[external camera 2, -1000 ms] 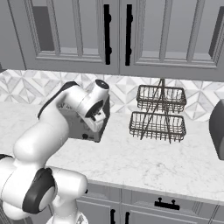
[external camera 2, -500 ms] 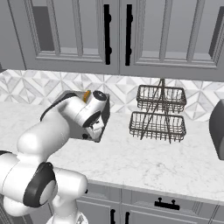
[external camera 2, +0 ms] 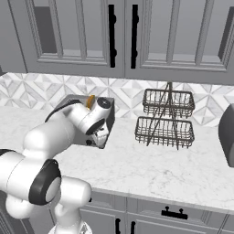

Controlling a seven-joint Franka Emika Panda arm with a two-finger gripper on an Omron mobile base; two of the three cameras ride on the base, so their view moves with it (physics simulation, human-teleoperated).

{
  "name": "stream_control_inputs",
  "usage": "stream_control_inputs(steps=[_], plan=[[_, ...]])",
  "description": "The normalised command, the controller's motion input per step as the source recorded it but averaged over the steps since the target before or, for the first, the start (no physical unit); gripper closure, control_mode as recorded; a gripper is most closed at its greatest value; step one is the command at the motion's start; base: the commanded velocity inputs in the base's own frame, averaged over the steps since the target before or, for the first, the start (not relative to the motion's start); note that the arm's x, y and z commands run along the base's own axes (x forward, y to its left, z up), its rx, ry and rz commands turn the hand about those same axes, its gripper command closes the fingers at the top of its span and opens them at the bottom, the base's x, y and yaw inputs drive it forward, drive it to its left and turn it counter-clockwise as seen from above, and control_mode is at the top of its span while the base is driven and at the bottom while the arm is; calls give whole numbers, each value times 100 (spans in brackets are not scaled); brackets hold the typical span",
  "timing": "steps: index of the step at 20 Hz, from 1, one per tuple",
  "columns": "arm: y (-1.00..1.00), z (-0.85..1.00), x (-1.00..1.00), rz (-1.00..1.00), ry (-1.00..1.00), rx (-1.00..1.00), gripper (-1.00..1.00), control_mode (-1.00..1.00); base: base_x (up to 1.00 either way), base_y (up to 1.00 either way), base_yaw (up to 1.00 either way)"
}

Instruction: Start the toaster. Once the lever pops up, take the bread to the plate on the dining counter.

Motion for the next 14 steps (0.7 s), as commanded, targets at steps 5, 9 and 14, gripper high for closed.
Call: stream_control_inputs(steps=[5, 9, 14], plan=[[1, -19, 25, -4, -2, 0, -100, -100, 0, 0, 0], [15, -71, 3, -2, 0, -4, -100, -100, 0, 0, 0], [14, -90, -49, 0, -7, -14, -100, -100, 0, 0, 0]])
